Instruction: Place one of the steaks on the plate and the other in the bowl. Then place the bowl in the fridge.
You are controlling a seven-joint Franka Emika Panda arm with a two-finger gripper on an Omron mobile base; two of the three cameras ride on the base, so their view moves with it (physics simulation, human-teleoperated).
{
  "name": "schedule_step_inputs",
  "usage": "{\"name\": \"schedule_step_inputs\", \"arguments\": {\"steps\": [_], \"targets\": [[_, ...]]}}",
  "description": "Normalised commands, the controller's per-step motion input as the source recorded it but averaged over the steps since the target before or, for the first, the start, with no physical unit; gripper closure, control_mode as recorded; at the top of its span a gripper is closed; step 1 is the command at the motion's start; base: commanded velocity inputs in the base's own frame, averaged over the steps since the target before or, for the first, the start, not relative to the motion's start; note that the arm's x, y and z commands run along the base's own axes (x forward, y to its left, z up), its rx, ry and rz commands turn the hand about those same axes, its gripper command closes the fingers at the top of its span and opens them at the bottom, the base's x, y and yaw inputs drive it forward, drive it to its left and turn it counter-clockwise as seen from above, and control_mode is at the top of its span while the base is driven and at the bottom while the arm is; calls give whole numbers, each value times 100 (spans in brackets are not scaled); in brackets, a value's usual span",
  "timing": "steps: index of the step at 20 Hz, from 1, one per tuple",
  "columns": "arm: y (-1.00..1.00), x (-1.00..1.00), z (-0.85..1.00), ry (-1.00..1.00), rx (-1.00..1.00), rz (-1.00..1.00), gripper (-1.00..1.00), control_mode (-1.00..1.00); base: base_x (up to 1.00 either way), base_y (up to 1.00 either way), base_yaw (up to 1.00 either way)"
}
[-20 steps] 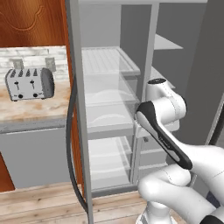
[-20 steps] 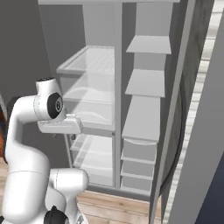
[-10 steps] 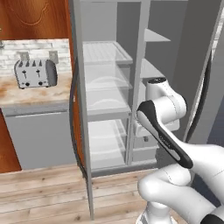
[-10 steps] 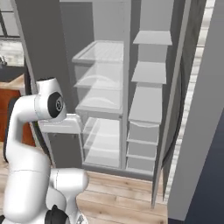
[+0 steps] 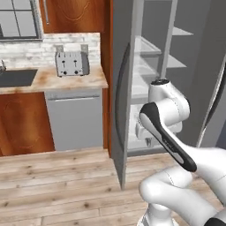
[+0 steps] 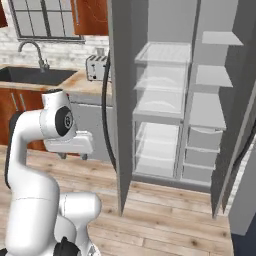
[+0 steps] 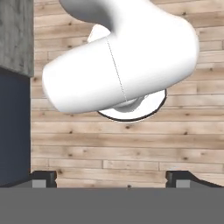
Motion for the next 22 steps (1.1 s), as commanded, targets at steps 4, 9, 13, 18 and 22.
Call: {"name": "schedule_step_inputs", "arguments": {"steps": [4,9,13,18,22], "targets": [[0,0,0,0,0,0,-100,100,-39,100,25],[0,0,0,0,0,0,-100,100,0,100,59],[0,0,0,0,0,0,-100,100,5,100,70],[0,0,0,0,0,0,-100,100,70,82,57],[0,0,0,0,0,0,-100,100,96,62,42]]}}
